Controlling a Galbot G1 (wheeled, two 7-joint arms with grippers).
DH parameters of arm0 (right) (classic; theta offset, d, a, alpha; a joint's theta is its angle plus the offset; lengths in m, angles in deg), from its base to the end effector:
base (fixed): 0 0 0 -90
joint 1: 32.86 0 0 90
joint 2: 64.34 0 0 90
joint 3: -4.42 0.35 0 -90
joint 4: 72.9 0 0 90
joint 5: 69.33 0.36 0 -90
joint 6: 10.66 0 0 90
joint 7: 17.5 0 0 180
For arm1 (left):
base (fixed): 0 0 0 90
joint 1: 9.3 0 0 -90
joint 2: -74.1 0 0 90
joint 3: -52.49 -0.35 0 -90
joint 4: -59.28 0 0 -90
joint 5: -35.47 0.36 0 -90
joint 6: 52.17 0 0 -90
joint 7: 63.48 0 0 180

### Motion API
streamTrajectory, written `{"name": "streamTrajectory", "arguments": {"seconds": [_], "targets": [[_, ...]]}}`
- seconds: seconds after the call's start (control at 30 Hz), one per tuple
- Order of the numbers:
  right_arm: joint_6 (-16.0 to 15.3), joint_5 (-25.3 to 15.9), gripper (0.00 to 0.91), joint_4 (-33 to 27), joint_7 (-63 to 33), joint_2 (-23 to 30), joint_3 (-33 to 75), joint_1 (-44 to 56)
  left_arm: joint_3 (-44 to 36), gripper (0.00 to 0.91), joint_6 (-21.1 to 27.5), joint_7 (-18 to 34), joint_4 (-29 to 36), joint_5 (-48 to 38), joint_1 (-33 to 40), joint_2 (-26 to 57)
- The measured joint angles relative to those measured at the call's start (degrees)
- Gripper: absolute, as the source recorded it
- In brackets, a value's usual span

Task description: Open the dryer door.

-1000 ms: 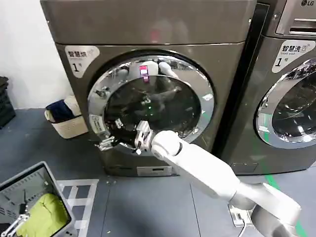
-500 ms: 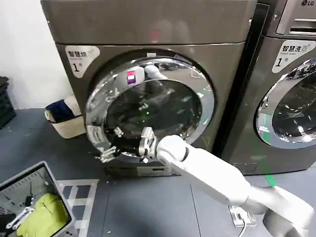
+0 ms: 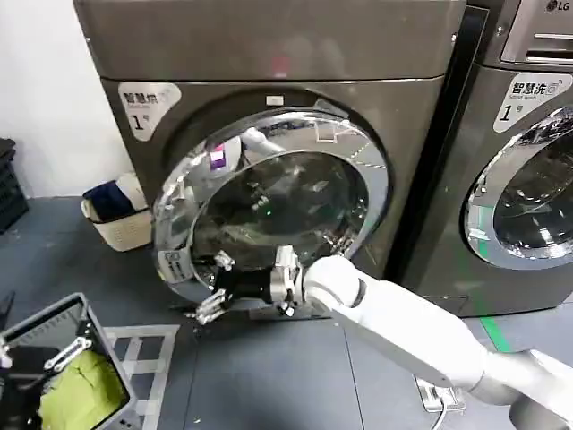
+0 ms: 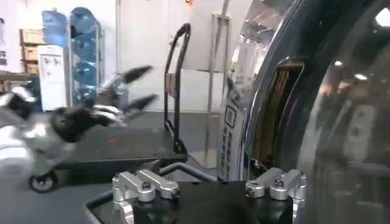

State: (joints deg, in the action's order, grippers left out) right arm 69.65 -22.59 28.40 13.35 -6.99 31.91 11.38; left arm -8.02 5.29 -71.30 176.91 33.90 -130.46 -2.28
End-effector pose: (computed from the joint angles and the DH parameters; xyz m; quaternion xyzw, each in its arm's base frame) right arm 0.4033 0.1129 -0.1653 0.6882 -0.7219 0.0720 0.0121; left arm 0.1647 0.1957 -0.2642 -0.0350 0.9289 0.2663 0.2552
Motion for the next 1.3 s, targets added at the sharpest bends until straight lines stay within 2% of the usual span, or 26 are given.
{"name": "streamTrajectory", "arguments": {"seconds": [0.37,0.53,0.83,1.07,1.3], "targets": [[0.2,0.4,0.907,6.2,4.5,-6.2,0.6,1.8,-4.8,0.907,7.3,3.1,-4.1,2.6,8.4,7.4],[0.6,0.3,0.907,7.9,6.5,-8.5,0.9,2.0,-8.5,0.907,8.1,4.0,-6.6,5.4,11.7,11.2],[2.1,0.0,0.907,10.9,12.3,-13.8,3.6,3.9,-17.9,0.907,8.2,4.2,-11.3,9.6,18.3,17.1],[5.0,-1.4,0.907,12.9,18.6,-18.5,7.6,7.3,-26.7,0.907,7.2,3.1,-13.6,10.8,23.8,20.4],[8.0,-1.2,0.907,14.4,25.3,-23.4,16.7,15.3,-33.8,0.907,2.5,1.7,-15.8,12.0,27.4,21.9]]}}
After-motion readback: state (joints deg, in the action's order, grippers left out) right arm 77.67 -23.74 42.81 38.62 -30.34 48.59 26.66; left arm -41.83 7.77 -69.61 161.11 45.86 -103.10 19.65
